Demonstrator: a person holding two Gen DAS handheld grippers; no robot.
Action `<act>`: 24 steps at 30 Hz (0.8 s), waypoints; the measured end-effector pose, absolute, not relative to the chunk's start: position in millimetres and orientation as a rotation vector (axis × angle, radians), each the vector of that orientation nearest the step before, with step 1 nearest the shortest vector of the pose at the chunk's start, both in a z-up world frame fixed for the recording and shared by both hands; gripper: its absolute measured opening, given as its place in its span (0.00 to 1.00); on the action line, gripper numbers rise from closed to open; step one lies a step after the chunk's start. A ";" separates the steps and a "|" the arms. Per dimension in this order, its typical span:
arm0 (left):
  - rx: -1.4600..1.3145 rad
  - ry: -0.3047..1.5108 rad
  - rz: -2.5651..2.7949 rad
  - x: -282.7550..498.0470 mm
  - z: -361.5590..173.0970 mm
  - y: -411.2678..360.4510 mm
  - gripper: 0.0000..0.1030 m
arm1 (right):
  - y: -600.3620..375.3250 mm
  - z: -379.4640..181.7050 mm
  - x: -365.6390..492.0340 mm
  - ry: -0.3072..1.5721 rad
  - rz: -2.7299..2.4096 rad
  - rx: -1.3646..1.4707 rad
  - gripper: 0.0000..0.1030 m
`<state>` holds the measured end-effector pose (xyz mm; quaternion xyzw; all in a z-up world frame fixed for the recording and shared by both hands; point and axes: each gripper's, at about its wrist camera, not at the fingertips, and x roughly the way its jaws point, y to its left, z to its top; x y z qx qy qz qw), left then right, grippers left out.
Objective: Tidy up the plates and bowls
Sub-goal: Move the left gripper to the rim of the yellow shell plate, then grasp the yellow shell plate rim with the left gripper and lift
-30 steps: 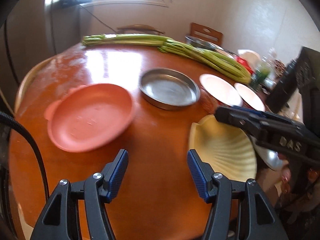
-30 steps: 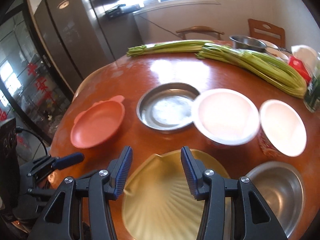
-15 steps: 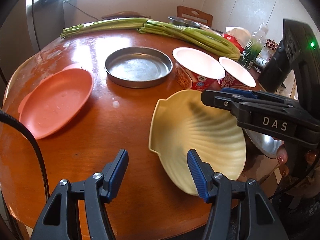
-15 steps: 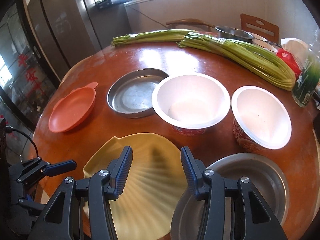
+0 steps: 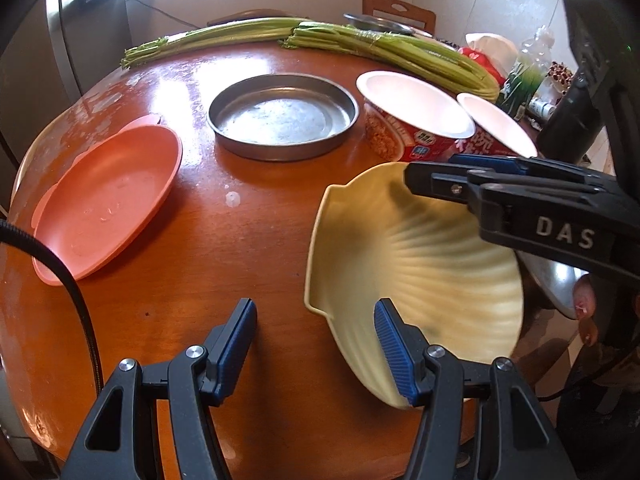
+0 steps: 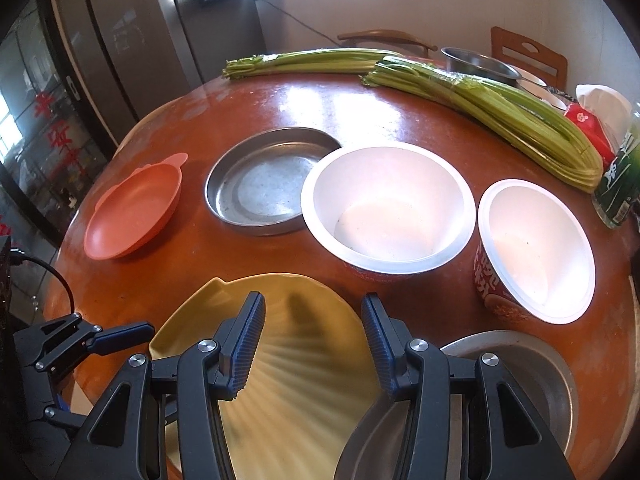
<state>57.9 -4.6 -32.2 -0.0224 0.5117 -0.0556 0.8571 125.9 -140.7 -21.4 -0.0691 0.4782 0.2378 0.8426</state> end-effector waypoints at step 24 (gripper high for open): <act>-0.131 1.072 0.037 77.0 -32.5 54.3 0.60 | -106.2 -35.6 124.1 1.076 0.601 -0.187 0.50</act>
